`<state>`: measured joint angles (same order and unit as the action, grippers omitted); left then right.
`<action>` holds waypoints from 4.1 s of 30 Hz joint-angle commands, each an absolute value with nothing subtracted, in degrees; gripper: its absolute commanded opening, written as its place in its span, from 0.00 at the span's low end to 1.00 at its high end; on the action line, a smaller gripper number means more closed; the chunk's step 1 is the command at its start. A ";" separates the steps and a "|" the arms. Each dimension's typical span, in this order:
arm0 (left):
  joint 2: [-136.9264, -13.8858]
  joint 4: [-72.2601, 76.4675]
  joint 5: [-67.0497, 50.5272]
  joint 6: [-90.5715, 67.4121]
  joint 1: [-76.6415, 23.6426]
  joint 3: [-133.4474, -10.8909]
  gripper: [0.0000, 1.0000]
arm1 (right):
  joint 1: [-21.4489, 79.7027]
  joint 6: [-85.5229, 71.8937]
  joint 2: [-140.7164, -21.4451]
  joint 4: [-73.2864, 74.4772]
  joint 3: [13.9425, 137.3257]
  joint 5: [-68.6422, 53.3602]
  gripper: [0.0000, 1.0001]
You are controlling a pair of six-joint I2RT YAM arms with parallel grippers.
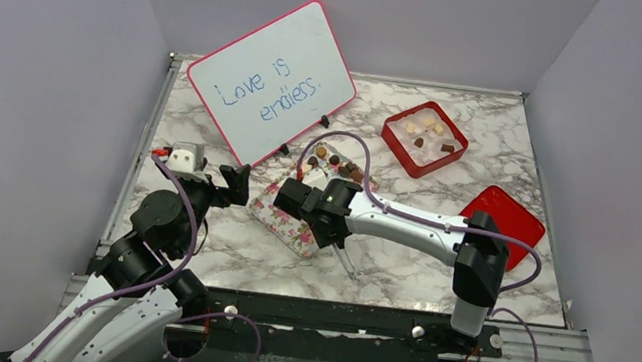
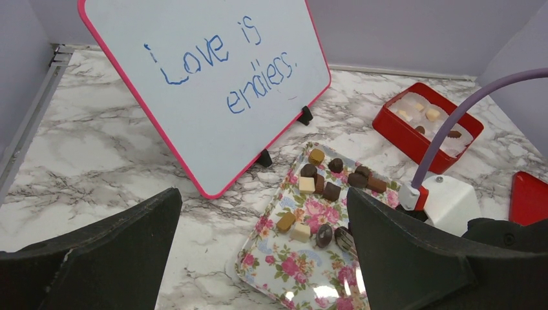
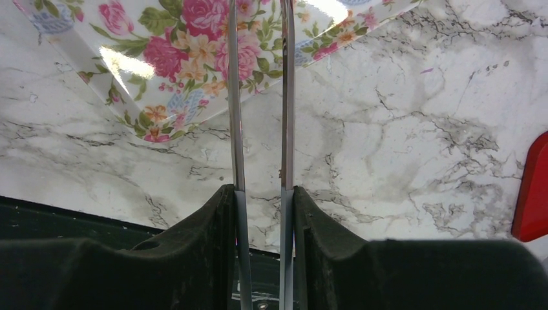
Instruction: Pack the chocolate
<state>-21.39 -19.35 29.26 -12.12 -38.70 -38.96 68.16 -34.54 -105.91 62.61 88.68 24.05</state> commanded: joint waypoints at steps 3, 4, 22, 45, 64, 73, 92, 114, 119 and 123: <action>-22.68 -17.85 27.98 -11.87 -38.49 -38.81 0.99 | 66.69 -35.00 -101.59 64.98 92.12 27.86 0.25; -23.01 -17.82 27.50 -11.80 -38.50 -38.77 0.99 | 66.27 -34.84 -101.00 64.95 92.23 27.83 0.25; -31.02 -16.29 22.30 -21.07 -38.45 -38.72 0.99 | 42.41 -21.17 -91.67 65.81 97.15 21.22 0.24; -49.80 -36.08 13.71 -30.49 -38.46 -61.95 0.99 | 27.89 -22.94 -100.39 74.08 106.76 15.89 0.24; -50.54 -36.76 15.12 -31.77 -38.46 -63.11 0.99 | 15.28 -21.92 -106.14 72.76 103.36 12.43 0.27; -50.84 -36.83 17.04 -30.20 -38.49 -64.51 0.99 | 14.16 -20.47 -109.35 71.58 105.20 10.72 0.28; -52.43 -36.83 17.44 -29.23 -38.47 -66.35 0.99 | 14.15 -21.88 -111.06 75.41 108.48 13.79 0.35; -51.47 -36.86 18.06 -29.50 -38.47 -66.93 0.99 | 14.15 -20.90 -111.23 76.56 111.41 14.26 0.42; -51.15 -36.84 18.27 -29.13 -38.47 -66.57 0.99 | 14.15 -20.18 -111.01 77.68 114.53 12.34 0.42; -51.55 -36.92 18.20 -29.09 -38.48 -65.98 0.99 | 14.15 -19.28 -109.99 78.65 116.73 10.90 0.42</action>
